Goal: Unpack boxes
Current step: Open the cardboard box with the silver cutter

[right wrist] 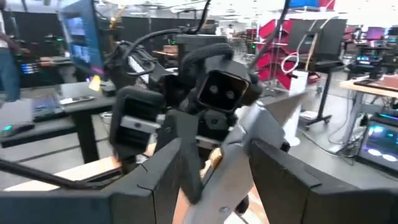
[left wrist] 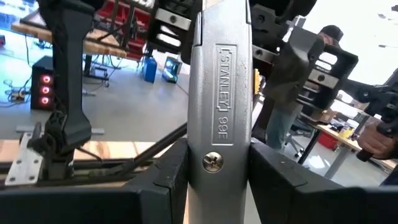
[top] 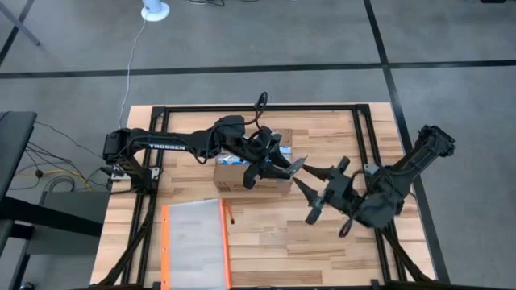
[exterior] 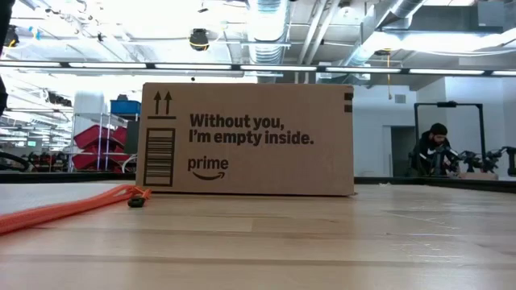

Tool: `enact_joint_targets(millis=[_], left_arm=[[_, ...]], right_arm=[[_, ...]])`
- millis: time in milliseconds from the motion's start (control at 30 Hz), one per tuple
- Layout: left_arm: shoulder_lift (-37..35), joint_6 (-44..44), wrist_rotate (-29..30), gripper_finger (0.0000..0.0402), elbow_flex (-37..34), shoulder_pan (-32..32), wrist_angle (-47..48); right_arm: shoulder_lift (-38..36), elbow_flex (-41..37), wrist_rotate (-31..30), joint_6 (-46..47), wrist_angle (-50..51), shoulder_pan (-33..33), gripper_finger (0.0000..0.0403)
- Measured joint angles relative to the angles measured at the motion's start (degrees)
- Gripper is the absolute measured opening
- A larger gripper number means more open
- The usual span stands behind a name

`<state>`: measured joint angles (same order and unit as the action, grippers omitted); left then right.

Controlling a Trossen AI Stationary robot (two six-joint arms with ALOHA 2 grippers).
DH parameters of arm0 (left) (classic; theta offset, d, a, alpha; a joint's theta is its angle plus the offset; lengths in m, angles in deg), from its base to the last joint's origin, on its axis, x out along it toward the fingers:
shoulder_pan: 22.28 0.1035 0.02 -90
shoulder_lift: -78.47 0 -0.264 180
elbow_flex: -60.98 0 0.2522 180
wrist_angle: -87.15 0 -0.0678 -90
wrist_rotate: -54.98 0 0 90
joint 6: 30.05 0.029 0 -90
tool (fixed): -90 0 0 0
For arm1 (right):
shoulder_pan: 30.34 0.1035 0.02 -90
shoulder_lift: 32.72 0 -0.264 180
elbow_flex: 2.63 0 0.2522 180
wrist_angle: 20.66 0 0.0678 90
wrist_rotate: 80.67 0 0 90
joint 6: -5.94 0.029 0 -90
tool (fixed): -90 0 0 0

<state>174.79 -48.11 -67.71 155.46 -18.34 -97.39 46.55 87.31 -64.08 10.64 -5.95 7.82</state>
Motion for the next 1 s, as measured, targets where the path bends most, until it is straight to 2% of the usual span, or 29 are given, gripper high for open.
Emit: enact_joint_targets(millis=[333,567,700,867,1000], left_arm=[[-1.1,0.0,0.4,0.0115,0.0,0.0,-1.8],[-3.3,2.6,1.2,0.0115,-0.1,-0.2,0.7],[-3.4,2.8,-0.2,0.0115,-0.1,-0.7,1.0],[-2.7,3.3,0.0,0.0115,-0.1,-1.8,2.0],[-3.0,5.7,0.5,0.0114,-0.1,-1.9,2.4]], right_arm=[[0.1,0.0,0.8,-1.5,0.6,-3.9,0.0171],[0.3,-0.6,2.5,0.0,0.5,-4.9,0.0171],[0.3,-0.6,9.3,0.2,-0.9,-7.1,0.0171],[0.6,-0.6,14.5,1.4,-0.6,-9.7,0.0168],[0.6,-0.6,16.1,1.6,-1.2,-10.4,0.0124]])
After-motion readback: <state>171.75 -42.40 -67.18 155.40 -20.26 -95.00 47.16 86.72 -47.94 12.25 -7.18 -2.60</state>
